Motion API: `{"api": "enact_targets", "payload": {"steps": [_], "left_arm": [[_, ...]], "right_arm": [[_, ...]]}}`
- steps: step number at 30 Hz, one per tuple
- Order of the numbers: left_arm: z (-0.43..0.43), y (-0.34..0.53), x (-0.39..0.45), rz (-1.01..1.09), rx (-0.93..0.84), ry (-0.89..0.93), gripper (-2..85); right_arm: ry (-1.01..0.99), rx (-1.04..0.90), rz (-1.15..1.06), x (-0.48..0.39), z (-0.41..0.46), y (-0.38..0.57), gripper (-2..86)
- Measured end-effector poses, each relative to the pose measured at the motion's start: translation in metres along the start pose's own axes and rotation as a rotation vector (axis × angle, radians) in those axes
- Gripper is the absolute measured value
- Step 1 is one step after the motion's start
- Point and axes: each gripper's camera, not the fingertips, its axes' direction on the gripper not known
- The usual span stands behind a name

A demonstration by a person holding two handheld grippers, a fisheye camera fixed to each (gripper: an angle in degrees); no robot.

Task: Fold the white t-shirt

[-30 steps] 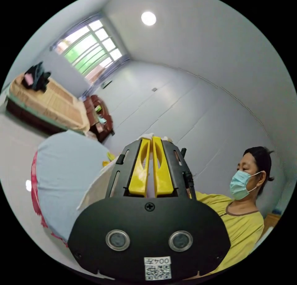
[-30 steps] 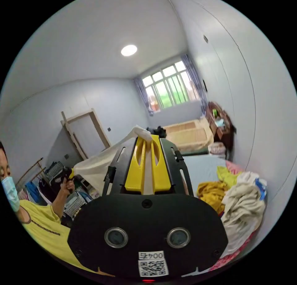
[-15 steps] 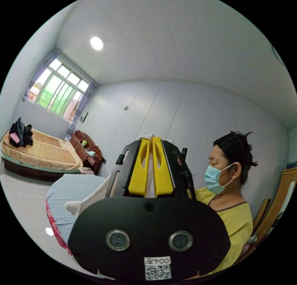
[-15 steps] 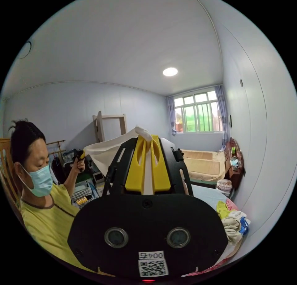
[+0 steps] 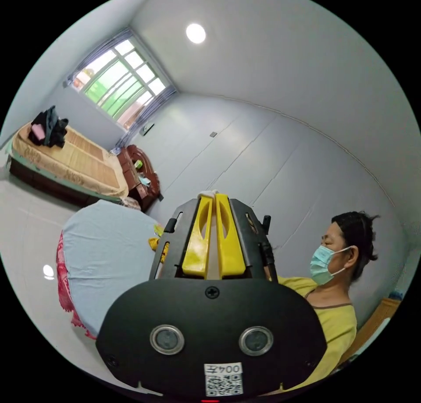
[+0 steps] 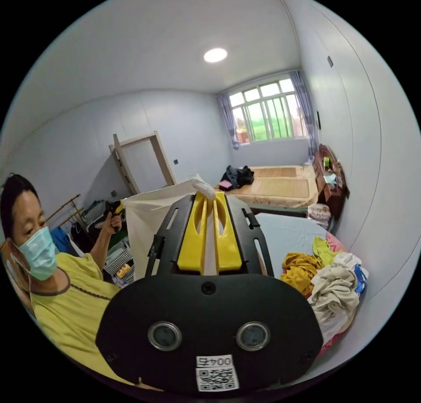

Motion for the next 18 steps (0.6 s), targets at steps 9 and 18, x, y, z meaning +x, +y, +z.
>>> {"api": "enact_targets", "payload": {"steps": [9, 18], "left_arm": [[0.142, -0.104, -0.118, -0.198, -0.116, -0.083, 2.0], [0.209, -0.188, -0.036, 0.17, -0.2, -0.151, 2.2]], "right_arm": [[0.069, 0.006, 0.278, 0.114, 0.072, -0.051, 0.5], [0.098, 0.157, 0.07, 0.093, -0.013, -0.089, 0.7]]}}
